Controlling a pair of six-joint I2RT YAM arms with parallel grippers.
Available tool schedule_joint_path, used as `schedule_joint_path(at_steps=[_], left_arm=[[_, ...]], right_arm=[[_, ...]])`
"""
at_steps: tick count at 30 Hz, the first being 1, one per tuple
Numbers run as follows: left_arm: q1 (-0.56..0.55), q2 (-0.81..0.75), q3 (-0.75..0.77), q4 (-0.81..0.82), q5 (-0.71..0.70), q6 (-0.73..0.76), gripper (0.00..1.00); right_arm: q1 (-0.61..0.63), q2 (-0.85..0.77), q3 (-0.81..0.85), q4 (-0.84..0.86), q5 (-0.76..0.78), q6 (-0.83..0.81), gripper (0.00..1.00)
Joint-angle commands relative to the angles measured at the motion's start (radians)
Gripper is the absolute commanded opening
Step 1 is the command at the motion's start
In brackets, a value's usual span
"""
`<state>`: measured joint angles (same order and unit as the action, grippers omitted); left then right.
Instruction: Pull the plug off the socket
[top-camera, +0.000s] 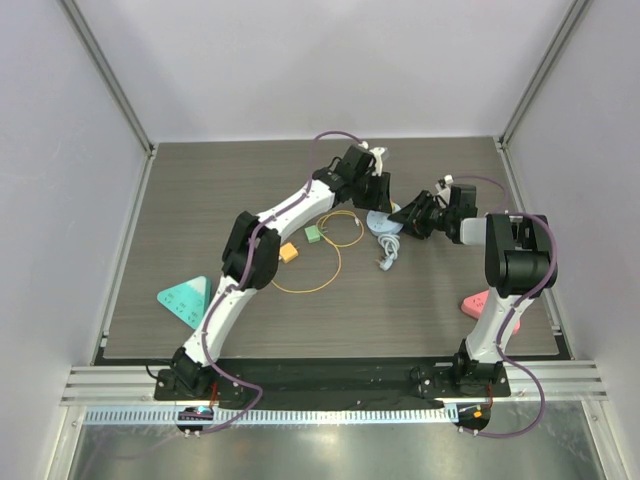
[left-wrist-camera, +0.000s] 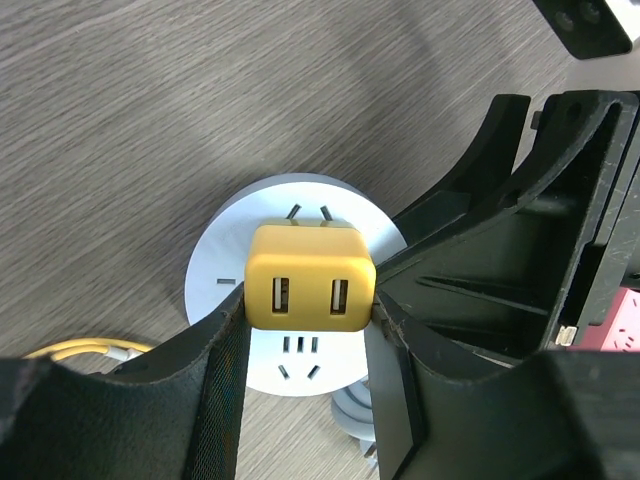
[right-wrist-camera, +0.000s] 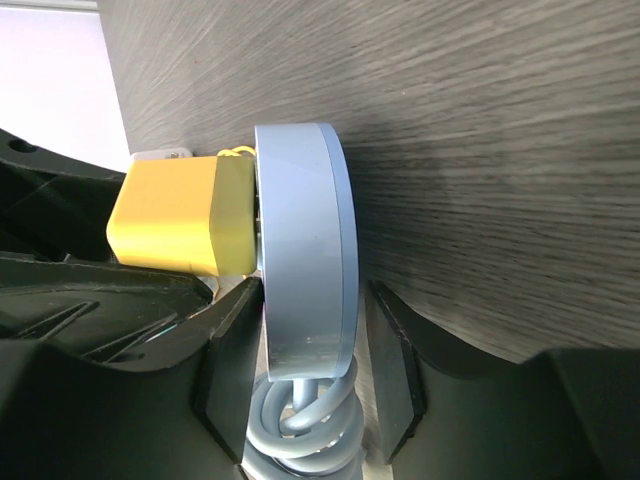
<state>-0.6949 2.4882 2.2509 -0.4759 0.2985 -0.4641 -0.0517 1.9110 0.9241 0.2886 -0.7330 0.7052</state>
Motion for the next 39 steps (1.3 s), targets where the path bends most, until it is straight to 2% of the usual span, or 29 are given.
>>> schedule_joint_path(at_steps=[1,3,4,5,6,7,8,12,19,22,24,26,29,32,34,36,39], left_arm=[[0.006,-0.009,-0.005,0.033,-0.024,-0.004,0.14],[0.005,-0.009,-0.007,0.036,-0.025,-0.004,0.12],[0.003,-0.012,-0.008,0.034,-0.022,-0.004,0.11],[0.002,-0.017,-0.010,0.034,-0.024,-0.005,0.03],[0.003,-0.023,-0.014,0.040,-0.024,-0.005,0.00],[0.002,-0.028,-0.028,0.046,-0.024,-0.005,0.00],[-0.003,-0.050,-0.046,0.060,-0.021,-0.005,0.00],[-0.002,-0.120,-0.160,0.227,0.016,-0.053,0.00],[0.038,-0.138,-0.195,0.367,0.080,-0.251,0.00],[0.028,-0.161,-0.186,0.306,-0.019,-0.182,0.00],[-0.009,-0.181,-0.180,0.222,-0.149,-0.064,0.00],[-0.043,-0.202,-0.194,0.198,-0.185,0.007,0.00],[-0.063,-0.218,-0.205,0.162,-0.240,0.036,0.00],[-0.026,-0.238,-0.260,0.239,-0.175,-0.033,0.00],[0.036,-0.238,-0.316,0.325,-0.011,-0.212,0.00],[0.066,-0.230,-0.353,0.451,0.066,-0.350,0.00],[0.071,-0.249,-0.393,0.487,0.047,-0.343,0.00]], right_arm=[[0.001,-0.032,-0.013,-0.052,0.021,-0.046,0.50],[0.001,-0.030,-0.013,-0.051,0.023,-0.044,0.50],[0.001,-0.026,-0.011,-0.048,0.023,-0.041,0.44],[0.001,-0.024,-0.013,-0.046,0.027,-0.038,0.37],[0.001,-0.021,-0.013,-0.043,0.027,-0.035,0.28],[0.001,-0.014,-0.014,-0.040,0.032,-0.024,0.03],[0.001,-0.009,-0.016,-0.034,0.035,-0.021,0.01],[0.001,0.006,-0.014,-0.025,0.037,-0.012,0.01],[0.003,-0.006,-0.016,-0.046,0.055,-0.033,0.01],[0.003,-0.004,-0.014,-0.048,0.057,-0.033,0.01],[0.003,-0.004,-0.014,-0.049,0.063,-0.032,0.01],[0.003,-0.003,-0.013,-0.052,0.064,-0.032,0.01],[0.003,-0.001,-0.008,-0.060,0.069,-0.036,0.01],[0.001,0.002,-0.008,-0.065,0.075,-0.038,0.01],[0.001,0.003,-0.007,-0.068,0.078,-0.038,0.01],[0.001,0.003,-0.004,-0.071,0.080,-0.038,0.01],[0.001,0.008,0.001,-0.074,0.084,-0.039,0.01]])
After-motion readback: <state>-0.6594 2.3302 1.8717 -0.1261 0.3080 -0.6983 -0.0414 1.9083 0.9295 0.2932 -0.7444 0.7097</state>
